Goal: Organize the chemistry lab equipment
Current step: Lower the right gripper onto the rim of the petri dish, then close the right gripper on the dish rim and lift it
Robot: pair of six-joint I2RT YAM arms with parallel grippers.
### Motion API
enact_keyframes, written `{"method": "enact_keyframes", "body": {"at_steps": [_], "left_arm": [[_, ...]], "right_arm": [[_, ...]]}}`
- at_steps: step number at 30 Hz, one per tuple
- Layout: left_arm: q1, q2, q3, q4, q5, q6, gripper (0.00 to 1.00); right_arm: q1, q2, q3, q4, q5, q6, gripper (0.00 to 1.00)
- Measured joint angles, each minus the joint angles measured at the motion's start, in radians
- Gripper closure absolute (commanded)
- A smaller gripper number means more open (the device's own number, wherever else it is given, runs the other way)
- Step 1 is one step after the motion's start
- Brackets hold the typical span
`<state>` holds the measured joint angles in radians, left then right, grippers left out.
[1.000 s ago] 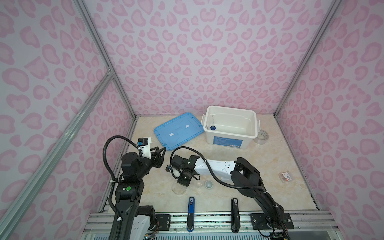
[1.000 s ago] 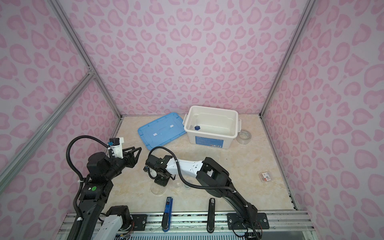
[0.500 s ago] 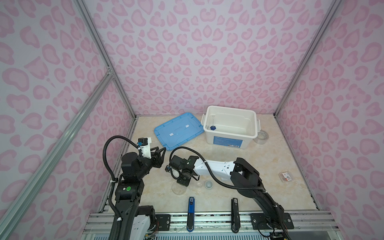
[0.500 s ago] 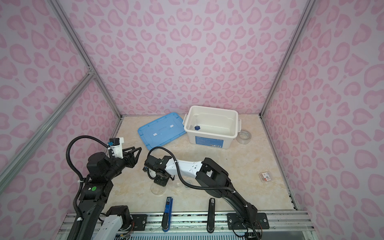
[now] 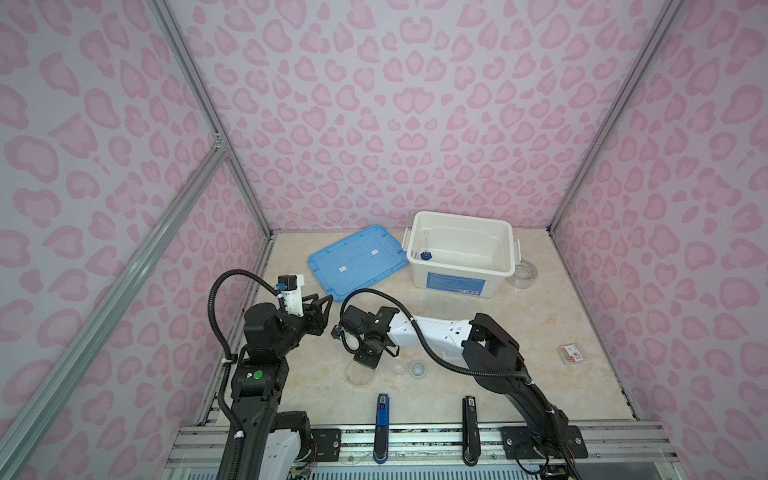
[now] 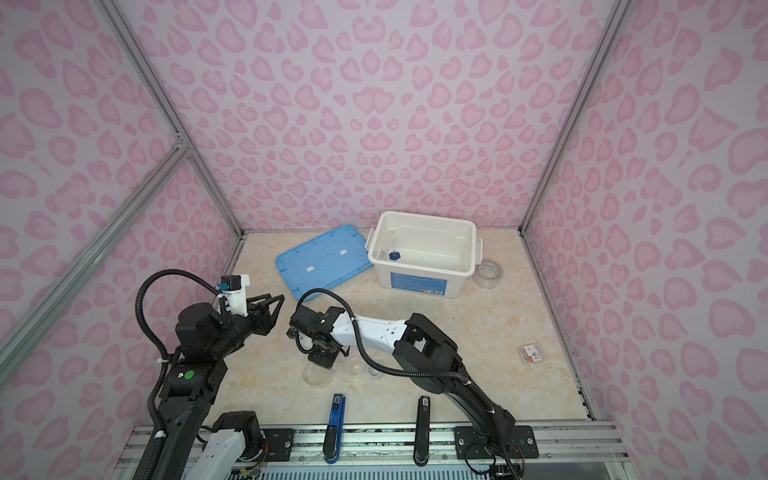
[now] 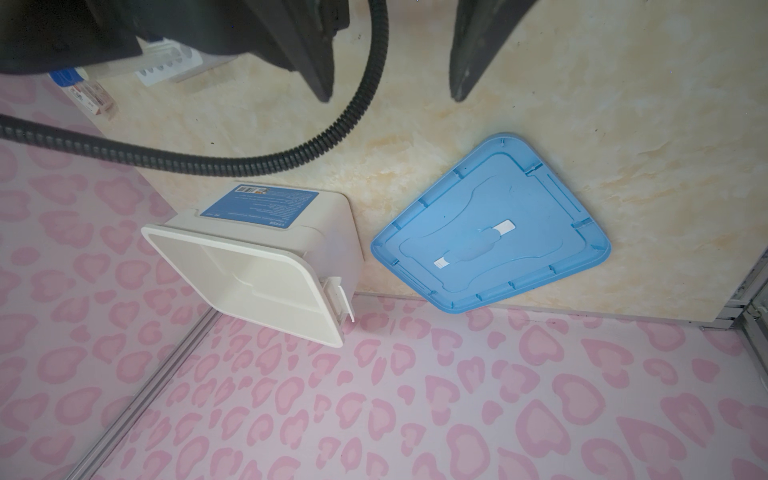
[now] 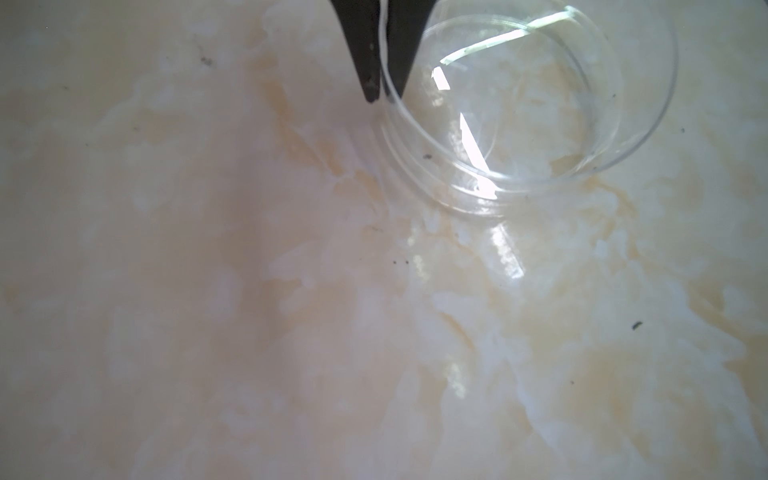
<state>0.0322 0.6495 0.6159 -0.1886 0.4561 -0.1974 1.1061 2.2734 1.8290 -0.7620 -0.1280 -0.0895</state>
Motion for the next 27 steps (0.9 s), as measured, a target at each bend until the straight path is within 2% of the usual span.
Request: {"method": "enact_keyframes", "body": {"at_steps": [13, 27], "left_arm": [[-0.001, 0.034, 0.027, 0.000, 0.008, 0.008, 0.52], [0.000, 0.089, 0.040, -0.002, 0.015, 0.023, 0.52]], "right_arm": [[-0.081, -0.040, 0.034, -0.045, -0.030, -0.001, 0.93], [-0.193, -0.099, 0.276, -0.209, -0.035, -0.023, 0.93]]}}
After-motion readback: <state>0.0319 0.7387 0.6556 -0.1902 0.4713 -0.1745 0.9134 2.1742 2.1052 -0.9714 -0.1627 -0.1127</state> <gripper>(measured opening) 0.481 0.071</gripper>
